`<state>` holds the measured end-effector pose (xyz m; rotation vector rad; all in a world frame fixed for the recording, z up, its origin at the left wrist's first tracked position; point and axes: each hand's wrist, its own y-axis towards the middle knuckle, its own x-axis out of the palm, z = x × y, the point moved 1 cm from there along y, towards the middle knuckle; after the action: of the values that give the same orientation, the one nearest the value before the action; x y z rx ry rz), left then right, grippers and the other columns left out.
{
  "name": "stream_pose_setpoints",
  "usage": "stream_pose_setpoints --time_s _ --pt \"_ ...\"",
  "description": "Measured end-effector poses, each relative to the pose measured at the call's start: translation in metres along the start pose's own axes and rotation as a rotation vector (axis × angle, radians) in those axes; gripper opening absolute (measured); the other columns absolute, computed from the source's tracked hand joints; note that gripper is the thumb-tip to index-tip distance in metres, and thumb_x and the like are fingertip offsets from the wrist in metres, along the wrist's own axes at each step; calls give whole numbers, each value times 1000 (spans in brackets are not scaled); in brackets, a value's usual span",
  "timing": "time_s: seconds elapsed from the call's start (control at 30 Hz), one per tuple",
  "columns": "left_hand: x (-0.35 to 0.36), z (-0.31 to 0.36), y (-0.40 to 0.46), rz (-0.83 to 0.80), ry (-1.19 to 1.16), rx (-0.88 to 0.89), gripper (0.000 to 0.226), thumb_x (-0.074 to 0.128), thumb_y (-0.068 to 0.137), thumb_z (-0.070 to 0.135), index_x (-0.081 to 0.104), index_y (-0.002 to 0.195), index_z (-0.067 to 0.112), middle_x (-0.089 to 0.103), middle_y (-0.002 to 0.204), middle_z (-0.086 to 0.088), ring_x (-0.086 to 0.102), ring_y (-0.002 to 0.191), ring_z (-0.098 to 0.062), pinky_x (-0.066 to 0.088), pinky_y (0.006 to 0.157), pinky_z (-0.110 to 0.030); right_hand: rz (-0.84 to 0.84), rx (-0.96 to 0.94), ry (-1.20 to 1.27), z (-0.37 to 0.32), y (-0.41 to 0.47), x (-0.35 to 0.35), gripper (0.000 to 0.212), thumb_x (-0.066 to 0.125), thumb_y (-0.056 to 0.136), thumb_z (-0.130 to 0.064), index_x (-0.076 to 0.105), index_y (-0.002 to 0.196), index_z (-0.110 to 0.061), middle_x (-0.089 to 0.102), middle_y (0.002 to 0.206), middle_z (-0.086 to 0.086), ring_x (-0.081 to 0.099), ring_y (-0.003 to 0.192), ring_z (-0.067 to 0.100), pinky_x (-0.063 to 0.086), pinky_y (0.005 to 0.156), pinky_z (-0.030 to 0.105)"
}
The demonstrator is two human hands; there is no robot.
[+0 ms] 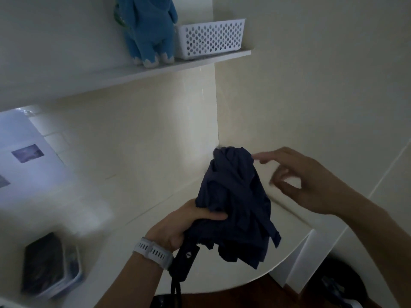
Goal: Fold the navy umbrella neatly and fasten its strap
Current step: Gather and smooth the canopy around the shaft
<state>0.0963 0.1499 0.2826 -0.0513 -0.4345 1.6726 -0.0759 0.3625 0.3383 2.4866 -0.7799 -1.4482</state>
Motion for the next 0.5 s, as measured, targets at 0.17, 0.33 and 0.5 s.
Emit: stream_pose_setpoints --time_s 0.17,0.33,0.5 --pt "-1 0 7 -121 -52 -26 28 62 87 -8 82 100 8 80 101 -13 78 86 -24 61 68 -29 -312 -185 -301 -26 38 -3 107 84 78 -34 15 158 -51 -4 173 -9 -15 159 13 1 128 33" --pt "4 -2 10 -283 -21 -58 30 70 74 3 83 100 11 80 99 -10 77 89 -22 60 77 -31 -496 -230 -346 -30 57 28 38 80 80 -39 69 117 -42 59 145 -12 44 140 -1 35 117 29" --pt "-17 -7 2 -426 109 65 49 74 83 -1 70 128 19 72 129 0 65 122 -26 47 108 -47 -289 81 50 -4 53 26 46 70 75 -44 64 63 0 50 58 0 48 59 8 40 59 29"
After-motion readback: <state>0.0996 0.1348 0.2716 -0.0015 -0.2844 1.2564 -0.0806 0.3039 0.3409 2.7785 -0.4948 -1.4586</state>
